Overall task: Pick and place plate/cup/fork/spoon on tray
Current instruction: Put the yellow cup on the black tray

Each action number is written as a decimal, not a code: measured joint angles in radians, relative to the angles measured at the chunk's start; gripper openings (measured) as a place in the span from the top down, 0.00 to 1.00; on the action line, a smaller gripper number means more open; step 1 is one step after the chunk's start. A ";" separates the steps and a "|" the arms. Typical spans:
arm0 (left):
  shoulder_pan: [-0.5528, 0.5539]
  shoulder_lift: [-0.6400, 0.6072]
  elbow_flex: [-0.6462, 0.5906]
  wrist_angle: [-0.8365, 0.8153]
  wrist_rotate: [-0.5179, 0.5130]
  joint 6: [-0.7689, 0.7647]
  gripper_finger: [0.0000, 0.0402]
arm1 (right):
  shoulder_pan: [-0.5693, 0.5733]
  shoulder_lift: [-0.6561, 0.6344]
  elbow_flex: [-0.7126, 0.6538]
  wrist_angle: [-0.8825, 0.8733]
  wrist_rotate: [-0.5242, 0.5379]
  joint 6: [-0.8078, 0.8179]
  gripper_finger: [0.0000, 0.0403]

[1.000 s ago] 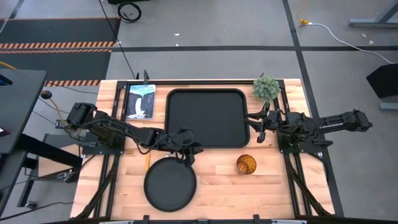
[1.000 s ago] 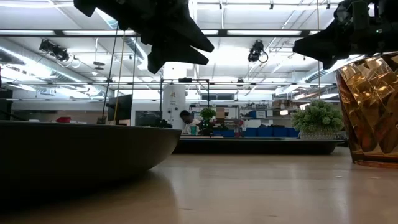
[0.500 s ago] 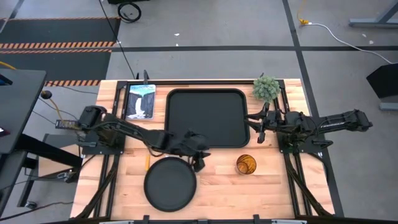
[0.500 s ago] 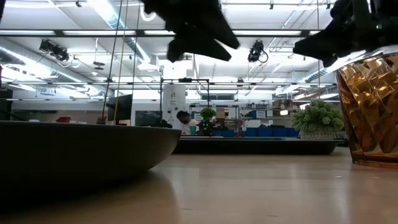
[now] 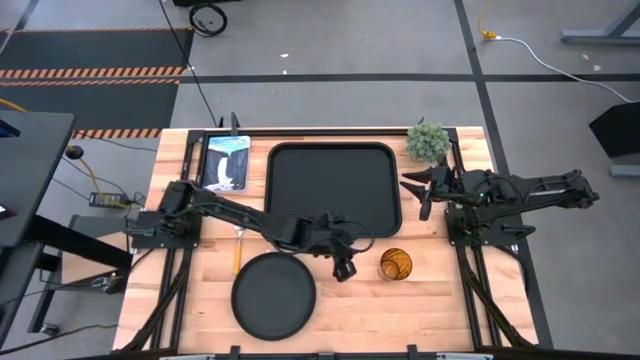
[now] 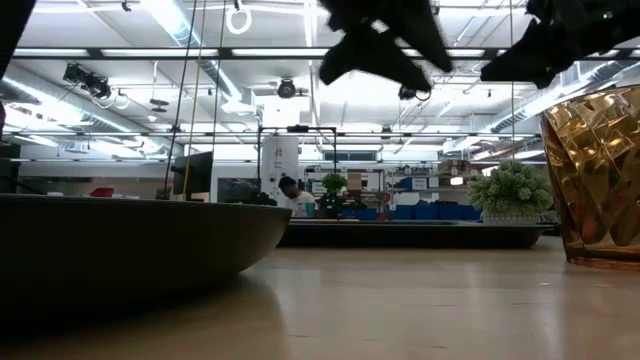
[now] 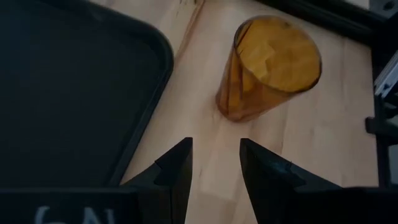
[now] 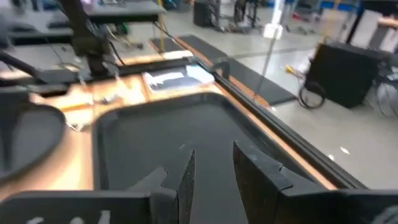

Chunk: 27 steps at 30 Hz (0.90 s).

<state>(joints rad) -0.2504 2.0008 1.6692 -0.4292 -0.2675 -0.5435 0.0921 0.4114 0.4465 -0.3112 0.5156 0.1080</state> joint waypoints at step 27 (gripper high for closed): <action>0.036 0.175 0.178 0.164 0.045 -0.251 0.65 | -0.003 0.087 0.128 -0.291 -0.035 0.126 0.71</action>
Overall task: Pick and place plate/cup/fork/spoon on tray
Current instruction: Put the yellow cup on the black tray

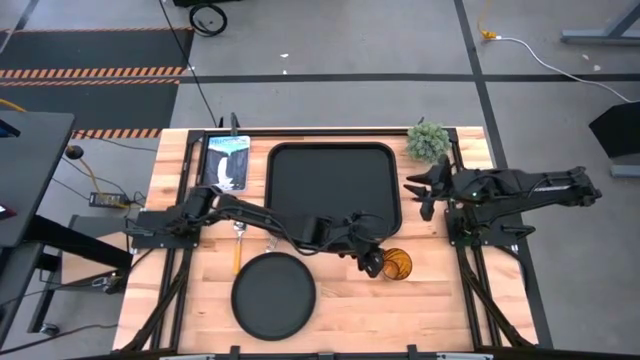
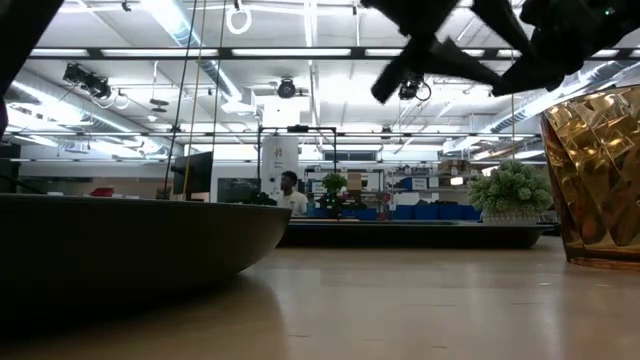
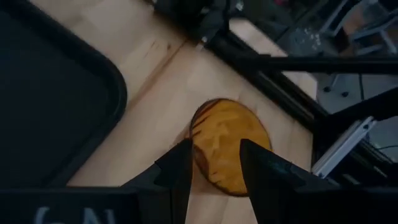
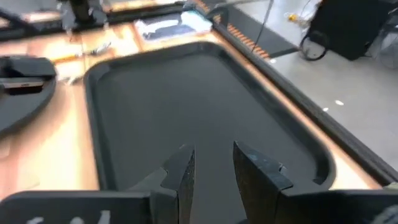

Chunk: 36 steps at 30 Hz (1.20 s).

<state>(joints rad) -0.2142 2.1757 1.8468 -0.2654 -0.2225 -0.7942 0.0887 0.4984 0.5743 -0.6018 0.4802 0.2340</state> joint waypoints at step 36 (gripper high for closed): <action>0.005 0.266 0.437 -0.421 0.027 0.126 0.67 | 0.001 0.025 0.000 0.026 -0.082 -0.035 0.71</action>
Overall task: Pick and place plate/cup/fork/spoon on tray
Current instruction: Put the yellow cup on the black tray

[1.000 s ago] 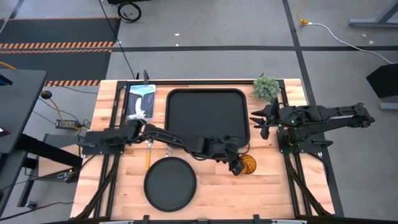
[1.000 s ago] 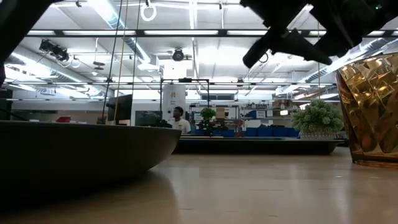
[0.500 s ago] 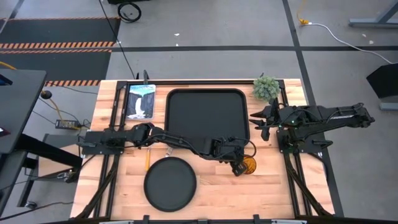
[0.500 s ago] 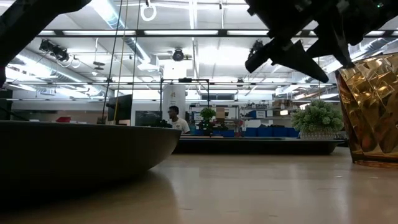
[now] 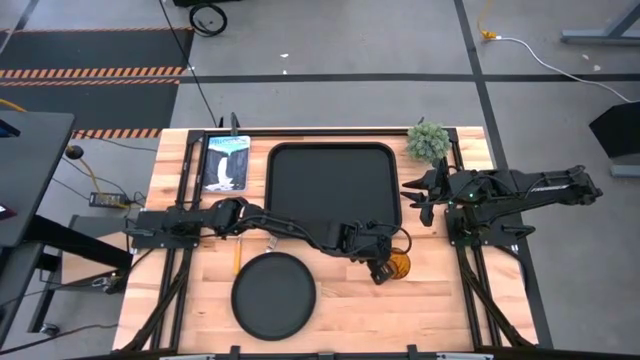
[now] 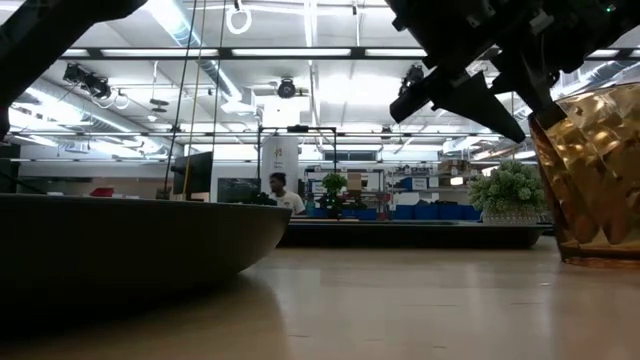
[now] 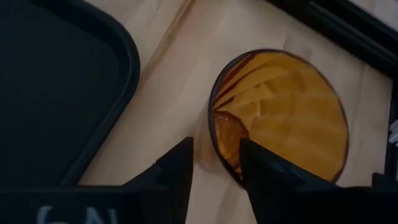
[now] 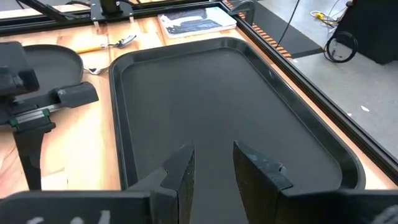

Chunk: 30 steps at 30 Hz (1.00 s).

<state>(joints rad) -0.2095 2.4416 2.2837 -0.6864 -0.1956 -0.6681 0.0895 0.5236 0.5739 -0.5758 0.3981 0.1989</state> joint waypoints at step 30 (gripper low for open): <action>0.077 -0.109 0.001 -0.140 0.134 0.083 0.97 | 0.000 -0.018 0.052 -0.027 0.027 -0.011 0.71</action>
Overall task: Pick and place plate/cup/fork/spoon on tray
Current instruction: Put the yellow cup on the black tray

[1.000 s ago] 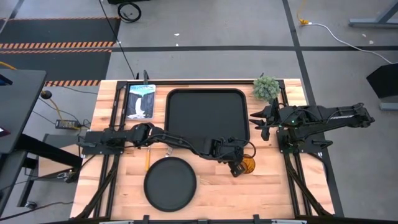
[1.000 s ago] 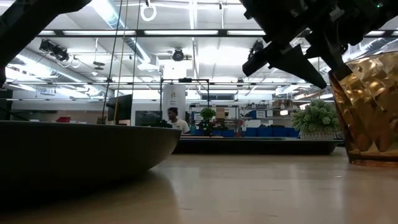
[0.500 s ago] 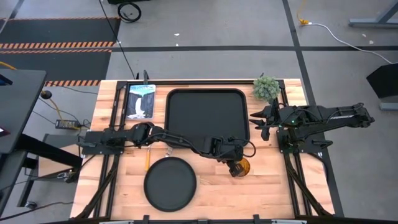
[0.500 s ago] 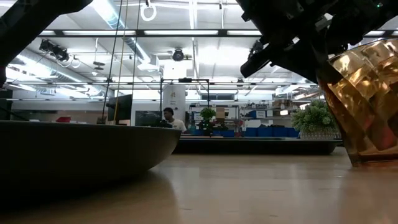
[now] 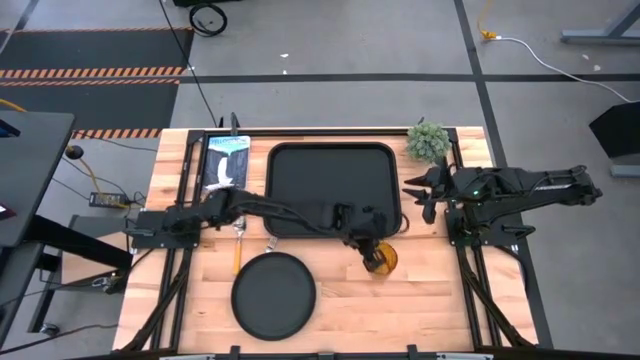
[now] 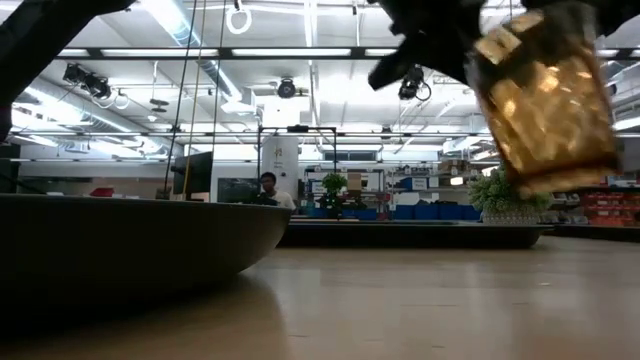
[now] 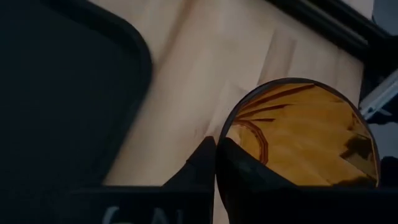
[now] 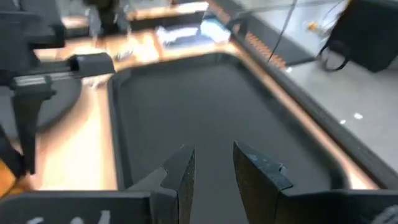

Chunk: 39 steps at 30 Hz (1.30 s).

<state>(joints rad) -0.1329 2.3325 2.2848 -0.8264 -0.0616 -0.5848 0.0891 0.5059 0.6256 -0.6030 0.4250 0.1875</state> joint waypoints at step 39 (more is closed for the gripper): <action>0.596 0.098 -0.002 0.135 0.085 0.308 0.95 | -0.041 0.024 0.041 -0.003 0.177 -0.015 0.71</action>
<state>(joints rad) 0.4626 2.4310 2.2833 -0.6910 0.0236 -0.2765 0.0479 0.5301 0.6666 -0.6064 0.6023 0.1729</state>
